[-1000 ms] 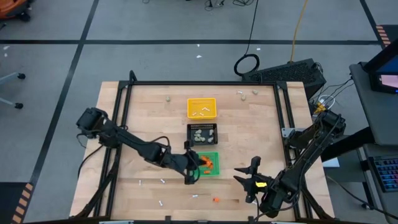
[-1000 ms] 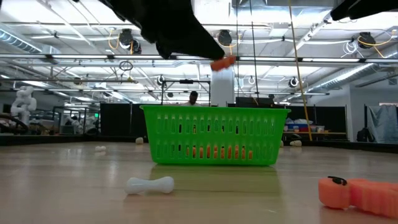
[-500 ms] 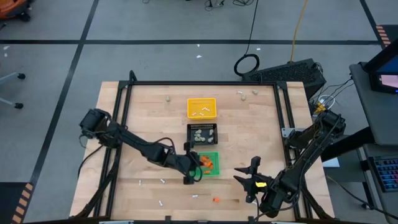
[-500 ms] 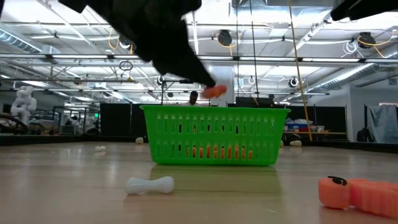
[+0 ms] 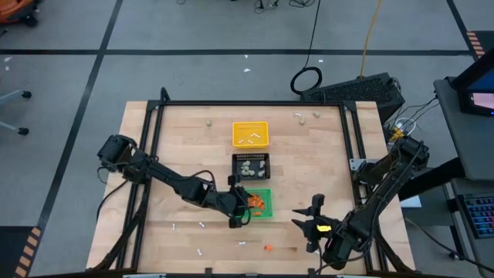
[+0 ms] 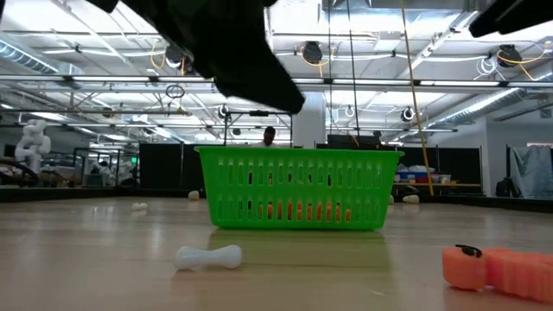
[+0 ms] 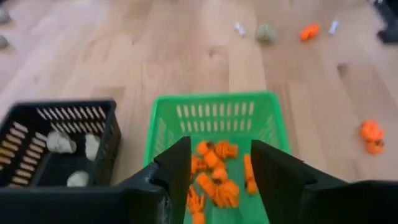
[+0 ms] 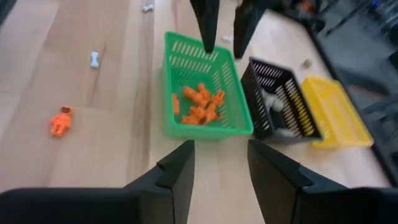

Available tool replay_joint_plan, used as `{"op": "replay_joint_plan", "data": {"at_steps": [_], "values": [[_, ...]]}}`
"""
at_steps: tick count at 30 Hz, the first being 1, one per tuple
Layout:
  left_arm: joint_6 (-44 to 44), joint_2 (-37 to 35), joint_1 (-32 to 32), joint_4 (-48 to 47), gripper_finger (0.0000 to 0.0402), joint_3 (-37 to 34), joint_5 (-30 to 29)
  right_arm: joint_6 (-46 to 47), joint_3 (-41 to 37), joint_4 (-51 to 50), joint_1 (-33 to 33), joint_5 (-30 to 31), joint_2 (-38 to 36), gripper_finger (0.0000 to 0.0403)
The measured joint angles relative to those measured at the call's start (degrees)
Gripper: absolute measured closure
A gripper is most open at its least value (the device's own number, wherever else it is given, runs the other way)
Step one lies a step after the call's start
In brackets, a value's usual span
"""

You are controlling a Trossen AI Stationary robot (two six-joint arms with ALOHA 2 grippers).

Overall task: Sort Halloween decoration
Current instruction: Put the gray skull toy into the black basket

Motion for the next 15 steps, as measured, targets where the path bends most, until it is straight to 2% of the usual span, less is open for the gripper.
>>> {"op": "replay_joint_plan", "data": {"at_steps": [5,10,15], "values": [[3.4,-2.2,-0.9,3.1,0.0224,0.0,-1.4,8.1,4.6,-8.8,0.0,-5.4,-1.1,0.0266],[12.4,-2.7,-1.7,10.1,0.0245,-1.4,-1.5,11.3,8.1,-15.1,0.0,-13.3,-1.1,0.0266],[13.3,-2.7,-1.6,11.8,0.0273,-2.5,-1.5,14.1,8.1,-17.9,0.0,-20.5,-1.1,0.0266]]}}
